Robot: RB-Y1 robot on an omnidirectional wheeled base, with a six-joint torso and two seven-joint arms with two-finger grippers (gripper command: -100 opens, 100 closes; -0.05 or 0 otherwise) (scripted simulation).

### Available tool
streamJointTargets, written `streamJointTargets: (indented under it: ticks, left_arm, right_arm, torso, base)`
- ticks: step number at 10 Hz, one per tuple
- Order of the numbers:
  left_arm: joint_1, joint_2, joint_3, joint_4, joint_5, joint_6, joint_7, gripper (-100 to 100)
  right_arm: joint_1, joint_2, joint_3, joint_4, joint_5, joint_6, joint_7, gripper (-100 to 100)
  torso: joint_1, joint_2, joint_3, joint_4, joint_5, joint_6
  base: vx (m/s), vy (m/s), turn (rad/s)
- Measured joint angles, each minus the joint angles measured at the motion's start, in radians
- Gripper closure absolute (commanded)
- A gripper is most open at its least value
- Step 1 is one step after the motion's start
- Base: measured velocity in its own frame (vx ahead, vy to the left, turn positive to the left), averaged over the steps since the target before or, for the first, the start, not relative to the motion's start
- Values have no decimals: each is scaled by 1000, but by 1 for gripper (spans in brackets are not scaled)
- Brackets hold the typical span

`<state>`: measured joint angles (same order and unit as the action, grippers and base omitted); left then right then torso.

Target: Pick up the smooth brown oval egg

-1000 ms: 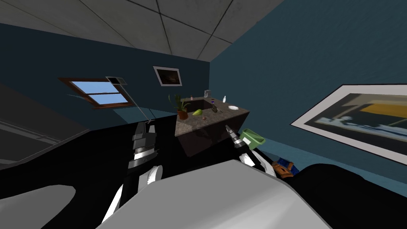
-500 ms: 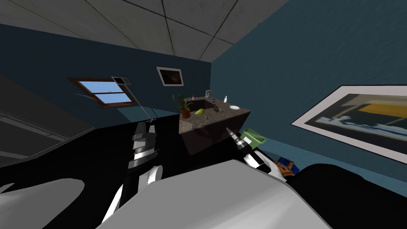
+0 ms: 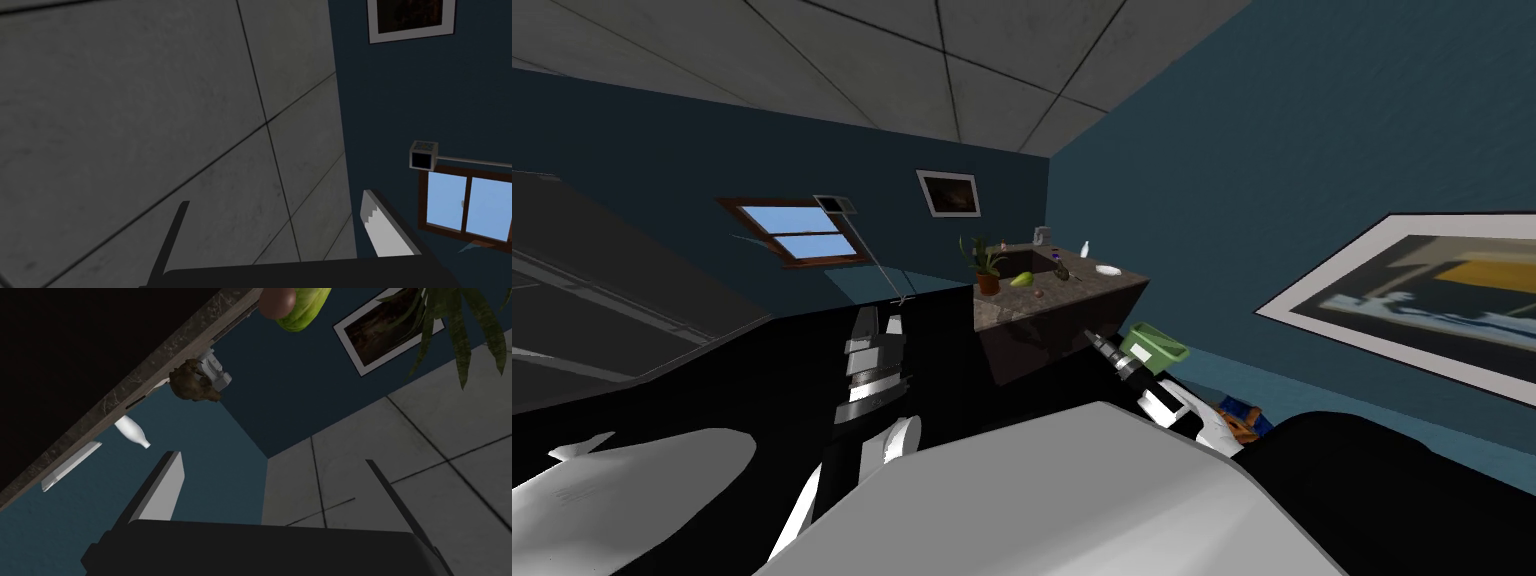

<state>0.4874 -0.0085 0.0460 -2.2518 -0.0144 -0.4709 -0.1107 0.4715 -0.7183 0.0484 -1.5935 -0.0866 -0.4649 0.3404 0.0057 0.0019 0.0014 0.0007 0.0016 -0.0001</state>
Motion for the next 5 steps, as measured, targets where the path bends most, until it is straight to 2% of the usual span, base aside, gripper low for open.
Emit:
streamJointTargets:
  ticks: [2, 3, 4, 5]
  left_arm:
    - [0, 0, 0, 0, 0, 0, 0, 0]
    - [0, 0, 0, 0, 0, 0, 0, 0]
    - [0, 0, 0, 0, 0, 0, 0, 0]
    - [0, 0, 0, 0, 0, 0, 0, 0]
  right_arm:
    - [9, -49, 10, 54, 10, 1, 33, -100]
    - [1, -78, 21, 100, 17, -2, 50, -100]
    - [4, -101, 24, 112, 21, 6, 63, -100]
    - [-6, -126, 38, 150, 31, 15, 83, -100]
  torso:
    - [0, 0, 0, 0, 0, 0]
    - [1, 0, 0, 0, 0, -1]
    - [0, 0, 0, 0, 0, 0]
    - [1, -2, -1, 0, 0, -1]
  base:
    - [-29, 107, 83]
    - [-25, 95, 49]
    - [-7, 110, 117]
    - [-3, 87, 61]
